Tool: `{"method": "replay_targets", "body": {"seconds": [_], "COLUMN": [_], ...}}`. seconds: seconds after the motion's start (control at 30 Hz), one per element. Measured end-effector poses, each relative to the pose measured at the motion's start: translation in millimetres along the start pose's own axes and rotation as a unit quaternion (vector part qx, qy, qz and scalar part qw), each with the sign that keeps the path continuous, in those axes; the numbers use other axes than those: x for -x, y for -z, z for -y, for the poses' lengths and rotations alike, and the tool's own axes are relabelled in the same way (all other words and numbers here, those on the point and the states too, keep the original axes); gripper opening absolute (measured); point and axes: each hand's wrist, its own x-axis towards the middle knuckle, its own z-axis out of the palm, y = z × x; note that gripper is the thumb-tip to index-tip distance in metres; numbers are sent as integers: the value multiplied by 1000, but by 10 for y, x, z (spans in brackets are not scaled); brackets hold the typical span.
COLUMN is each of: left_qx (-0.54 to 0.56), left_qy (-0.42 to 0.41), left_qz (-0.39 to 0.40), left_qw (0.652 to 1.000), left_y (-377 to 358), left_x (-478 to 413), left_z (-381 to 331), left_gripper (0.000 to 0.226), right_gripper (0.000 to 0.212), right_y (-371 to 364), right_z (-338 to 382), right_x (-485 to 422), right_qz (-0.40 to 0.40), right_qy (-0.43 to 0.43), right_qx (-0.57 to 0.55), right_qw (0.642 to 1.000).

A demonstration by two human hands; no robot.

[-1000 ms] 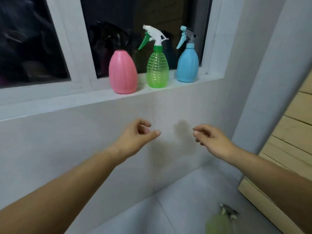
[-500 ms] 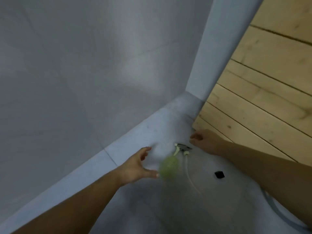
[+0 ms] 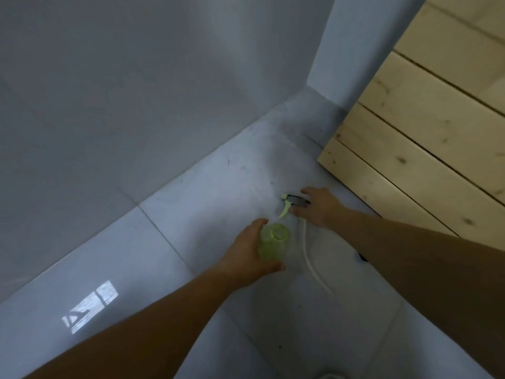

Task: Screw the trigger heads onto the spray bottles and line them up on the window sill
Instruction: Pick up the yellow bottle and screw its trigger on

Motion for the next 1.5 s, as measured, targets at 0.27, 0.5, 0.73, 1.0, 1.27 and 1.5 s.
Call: {"method": "replay_targets", "body": {"seconds": [0.27,0.5,0.73,1.0,1.27,1.5], "left_qx": [40,42,45,-14,-39,-14], "left_qy": [-7,-9,-23,-76,-69,-48], "left_qz": [-42,-59,-77,-131,-181,-206], "left_qw": [998,997,996,988,980,977], "left_y": [58,303,907,1887,2272,2373], "left_x": [86,341,818,1825,2989,3549], "left_z": [91,164,-117,-938,-1268,-1249], "left_gripper": [88,76,78,81,83,85], "right_gripper": [58,43,25,16,16,20], "right_y": [-255,-229,540,1640,2160,2266], "right_z": [10,152,758,1845,2458,2773], "right_x": [-53,64,640,1966,3303,3965], "right_qz": [-38,-20,8,-62,-108,-194], "right_qy": [-16,-22,49,206,316,356], "right_qx": [5,-173,-342,-443,-525,-547], "right_qw": [999,984,938,870,783,732]}}
